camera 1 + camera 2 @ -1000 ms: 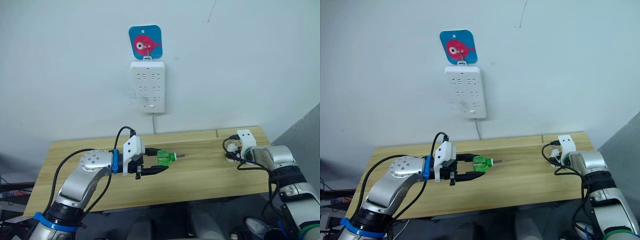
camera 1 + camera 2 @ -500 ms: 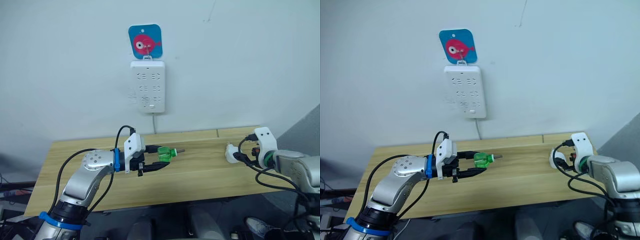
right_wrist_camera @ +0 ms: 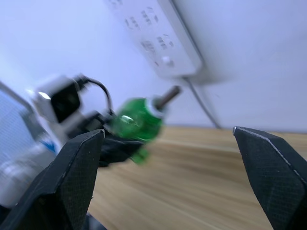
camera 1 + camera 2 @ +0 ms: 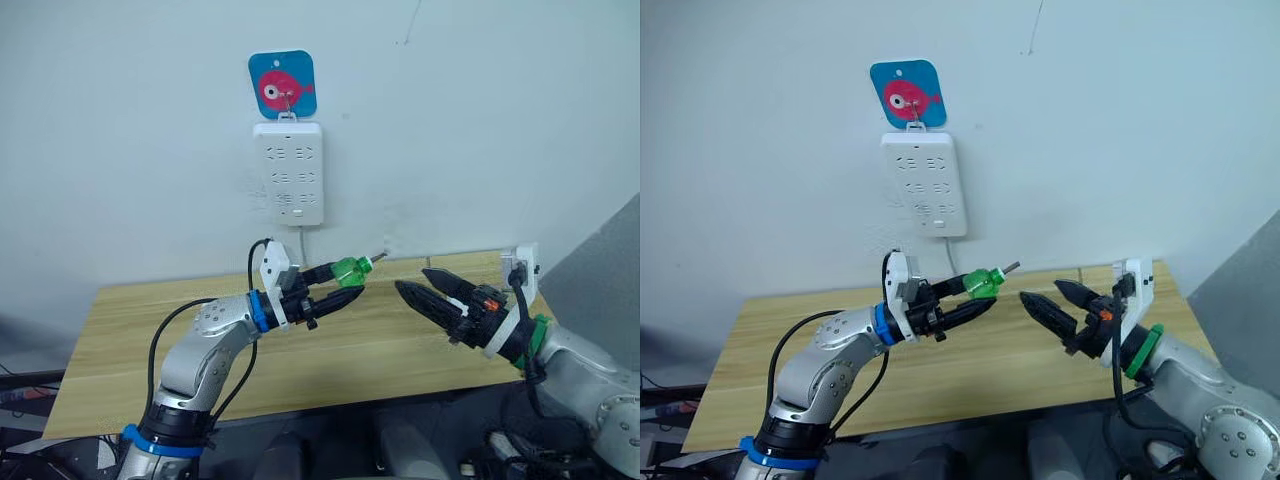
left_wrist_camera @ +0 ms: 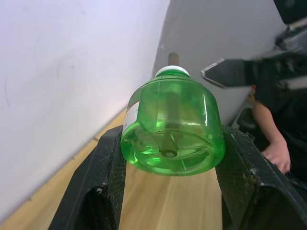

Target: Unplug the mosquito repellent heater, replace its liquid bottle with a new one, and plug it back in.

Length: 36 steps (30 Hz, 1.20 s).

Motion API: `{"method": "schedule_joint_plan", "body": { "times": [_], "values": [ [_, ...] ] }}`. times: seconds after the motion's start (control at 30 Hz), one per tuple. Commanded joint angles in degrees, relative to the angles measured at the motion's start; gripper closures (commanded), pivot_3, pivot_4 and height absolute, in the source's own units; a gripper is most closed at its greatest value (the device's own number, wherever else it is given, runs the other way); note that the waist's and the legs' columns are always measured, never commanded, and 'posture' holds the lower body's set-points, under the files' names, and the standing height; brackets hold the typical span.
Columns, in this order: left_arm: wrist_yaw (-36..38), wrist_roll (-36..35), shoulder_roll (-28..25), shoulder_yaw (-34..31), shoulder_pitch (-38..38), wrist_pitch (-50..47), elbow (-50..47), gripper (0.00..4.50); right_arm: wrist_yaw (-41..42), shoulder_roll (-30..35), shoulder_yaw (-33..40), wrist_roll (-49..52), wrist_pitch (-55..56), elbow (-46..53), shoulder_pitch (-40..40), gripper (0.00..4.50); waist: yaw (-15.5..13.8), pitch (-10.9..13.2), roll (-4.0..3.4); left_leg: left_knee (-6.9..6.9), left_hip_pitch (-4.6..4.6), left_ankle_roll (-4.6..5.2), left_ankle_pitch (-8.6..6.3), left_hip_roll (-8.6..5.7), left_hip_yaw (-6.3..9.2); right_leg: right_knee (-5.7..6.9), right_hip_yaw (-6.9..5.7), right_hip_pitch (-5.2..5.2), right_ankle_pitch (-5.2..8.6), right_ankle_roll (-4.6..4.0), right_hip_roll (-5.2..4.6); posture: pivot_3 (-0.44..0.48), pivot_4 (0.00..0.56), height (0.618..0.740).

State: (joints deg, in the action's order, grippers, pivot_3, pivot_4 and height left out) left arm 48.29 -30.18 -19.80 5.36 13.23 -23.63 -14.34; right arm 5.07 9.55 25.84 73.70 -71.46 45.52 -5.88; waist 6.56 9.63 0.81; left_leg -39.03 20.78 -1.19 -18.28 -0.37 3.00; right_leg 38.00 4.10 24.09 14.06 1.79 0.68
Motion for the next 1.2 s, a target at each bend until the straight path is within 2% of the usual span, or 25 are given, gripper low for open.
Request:
{"method": "schedule_joint_plan", "body": {
  "times": [0.03,0.13,0.3,0.5,0.6,0.87,0.9,1.1,1.2],
  "values": [
    [0.20,-0.56,0.30,0.47,0.76,0.93,-3.07,2.21,-8.00,-0.75,-4.01,8.34,6.50,-0.94,-0.68,0.00,0.65,-0.02,-0.02,0.00,0.00,0.00,0.00,0.01,0.00,0.00,0.00,0.00,0.00,0.00,0.00,-0.206,0.135,0.740],
    [0.19,-0.71,0.37,0.59,1.01,0.98,-2.99,2.21,-11.71,-0.69,-8.16,9.40,10.15,-3.71,-2.13,0.00,1.41,-0.02,-0.01,0.01,0.00,0.00,0.00,0.01,0.01,0.01,-0.02,0.00,0.08,0.13,0.06,-0.206,0.135,0.740],
    [-0.35,-0.66,1.71,1.16,1.92,1.54,-3.12,2.21,-12.62,0.26,-13.17,7.50,14.42,-9.25,-5.73,0.00,1.90,-0.06,-0.03,0.00,-0.01,0.00,0.00,-0.01,-0.07,0.02,0.04,0.00,0.13,0.22,0.17,-0.193,0.128,0.740],
    [-0.72,-0.09,2.07,1.37,1.43,2.02,-3.79,2.21,-12.41,0.88,-17.13,7.50,18.35,-11.16,-6.88,0.00,1.82,-0.09,-0.03,0.01,0.02,0.00,0.00,0.02,0.03,0.02,-0.02,0.04,0.07,0.12,0.15,-0.181,0.126,0.740],
    [-0.95,0.41,2.06,1.43,1.21,2.49,-3.71,2.21,-12.24,1.15,-18.33,8.00,19.77,-11.21,-6.68,0.60,1.79,-0.09,-0.03,0.01,0.03,0.00,0.00,0.01,0.03,0.01,-0.01,0.04,0.06,0.11,0.13,-0.181,0.126,0.740],
    [-1.50,0.63,2.31,1.87,0.91,3.58,-4.09,2.21,-12.31,2.66,-20.66,9.11,21.94,-11.37,-6.19,3.54,1.74,-0.11,-0.03,0.01,0.02,0.00,0.00,0.01,0.02,0.02,0.00,0.03,0.07,0.12,0.12,-0.181,0.126,0.740],
    [-1.95,0.89,2.47,1.89,0.99,3.76,-4.09,2.21,-12.29,2.86,-20.92,9.27,22.14,-11.40,-6.20,3.75,1.74,-0.11,-0.03,0.01,0.02,0.00,0.00,0.01,0.02,0.02,-0.01,0.03,0.07,0.12,0.11,-0.181,0.126,0.740],
    [-0.91,1.63,2.42,2.55,0.73,5.97,-4.52,2.21,-12.61,3.65,-22.02,10.40,23.38,-11.58,-6.24,3.74,1.74,-0.11,-0.03,0.01,0.02,0.00,0.00,0.01,0.01,0.02,0.00,0.03,0.07,0.11,0.12,-0.181,0.126,0.740],
    [-1.00,3.57,1.59,2.82,0.78,7.66,-4.04,1.22,-12.79,4.01,-22.19,10.70,23.96,-11.63,-6.15,3.74,1.75,-0.14,-0.04,0.01,0.02,0.00,0.00,0.01,0.02,0.02,0.00,0.03,0.07,0.11,0.12,-0.181,0.126,0.740]
  ]
}}
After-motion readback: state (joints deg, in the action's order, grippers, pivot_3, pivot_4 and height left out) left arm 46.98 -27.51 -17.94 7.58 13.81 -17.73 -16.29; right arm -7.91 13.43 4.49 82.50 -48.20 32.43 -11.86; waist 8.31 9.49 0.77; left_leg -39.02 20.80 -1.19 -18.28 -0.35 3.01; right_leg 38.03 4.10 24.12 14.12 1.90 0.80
